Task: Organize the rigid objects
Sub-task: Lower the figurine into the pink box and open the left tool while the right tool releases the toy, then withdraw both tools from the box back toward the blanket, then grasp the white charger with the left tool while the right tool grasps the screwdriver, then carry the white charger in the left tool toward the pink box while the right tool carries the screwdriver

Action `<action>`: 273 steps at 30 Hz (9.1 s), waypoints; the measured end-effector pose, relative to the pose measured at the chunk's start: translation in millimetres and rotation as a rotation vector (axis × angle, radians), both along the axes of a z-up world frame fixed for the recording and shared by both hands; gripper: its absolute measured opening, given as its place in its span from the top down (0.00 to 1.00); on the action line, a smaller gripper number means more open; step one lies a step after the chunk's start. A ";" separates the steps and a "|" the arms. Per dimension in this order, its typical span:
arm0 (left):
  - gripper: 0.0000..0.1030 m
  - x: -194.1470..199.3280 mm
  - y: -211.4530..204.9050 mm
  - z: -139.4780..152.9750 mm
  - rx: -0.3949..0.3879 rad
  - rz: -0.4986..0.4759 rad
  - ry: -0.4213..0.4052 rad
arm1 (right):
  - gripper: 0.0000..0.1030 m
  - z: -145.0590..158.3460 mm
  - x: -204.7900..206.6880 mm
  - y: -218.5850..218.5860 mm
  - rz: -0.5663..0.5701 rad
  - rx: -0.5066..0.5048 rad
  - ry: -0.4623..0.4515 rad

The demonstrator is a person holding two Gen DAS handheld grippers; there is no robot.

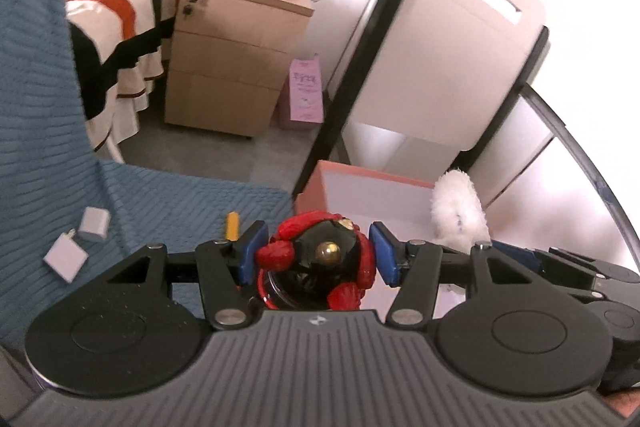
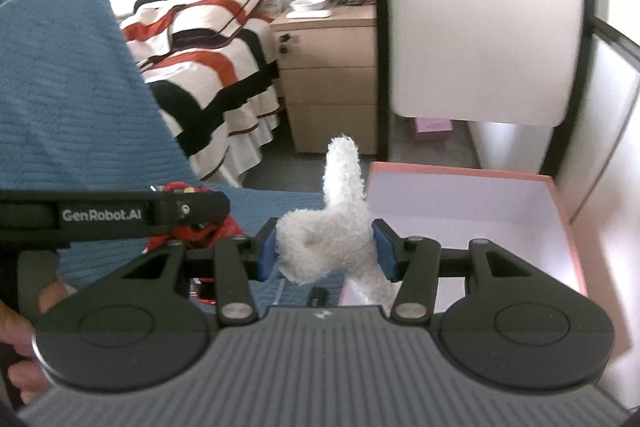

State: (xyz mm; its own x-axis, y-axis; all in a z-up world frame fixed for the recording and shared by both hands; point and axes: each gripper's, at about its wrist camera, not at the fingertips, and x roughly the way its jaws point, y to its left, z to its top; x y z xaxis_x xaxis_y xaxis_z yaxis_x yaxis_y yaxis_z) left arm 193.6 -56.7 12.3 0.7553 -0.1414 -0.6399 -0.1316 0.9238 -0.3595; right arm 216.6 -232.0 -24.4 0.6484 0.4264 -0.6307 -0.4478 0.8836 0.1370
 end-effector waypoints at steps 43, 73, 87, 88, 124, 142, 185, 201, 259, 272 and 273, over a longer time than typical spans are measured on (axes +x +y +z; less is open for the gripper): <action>0.40 135.6 -154.4 -142.0 0.007 -0.123 0.220 | 0.48 -169.2 99.0 -151.2 -0.181 -0.054 0.350; 0.40 81.3 -119.0 -68.1 -0.019 -0.089 0.043 | 0.17 -123.1 73.4 -149.3 -0.193 0.017 0.301; 0.39 4.5 -72.5 -16.2 -0.003 -0.066 -0.043 | 0.17 -66.3 24.6 -110.6 -0.188 0.027 0.178; 0.39 -0.6 -69.7 -14.3 -0.001 -0.066 -0.046 | 0.17 -62.2 20.1 -107.1 -0.186 0.032 0.170; 0.39 -141.1 51.2 -44.9 -0.008 0.055 -0.045 | 0.17 -64.1 -112.2 -8.0 -0.137 0.047 0.147; 0.31 -71.2 113.0 -110.1 0.069 0.104 -0.062 | 0.06 -104.6 -73.5 40.9 -0.127 0.020 0.163; 0.23 52.4 188.1 -211.5 0.289 0.210 0.194 | 0.33 -187.2 24.0 150.8 0.041 -0.008 0.018; 0.29 87.8 198.2 -256.2 0.316 0.224 0.318 | 0.67 -224.5 58.3 165.9 -0.057 -0.149 0.113; 0.53 27.7 171.5 -238.1 -0.056 0.105 0.277 | 0.63 -217.8 -17.3 140.1 -0.011 -0.187 0.254; 0.53 27.8 177.6 -237.0 -0.080 0.107 0.270 | 0.67 -227.7 -2.9 159.2 0.000 -0.208 0.222; 0.53 28.3 177.5 -237.7 -0.080 0.108 0.271 | 0.71 -227.8 -2.6 160.1 0.000 -0.221 0.212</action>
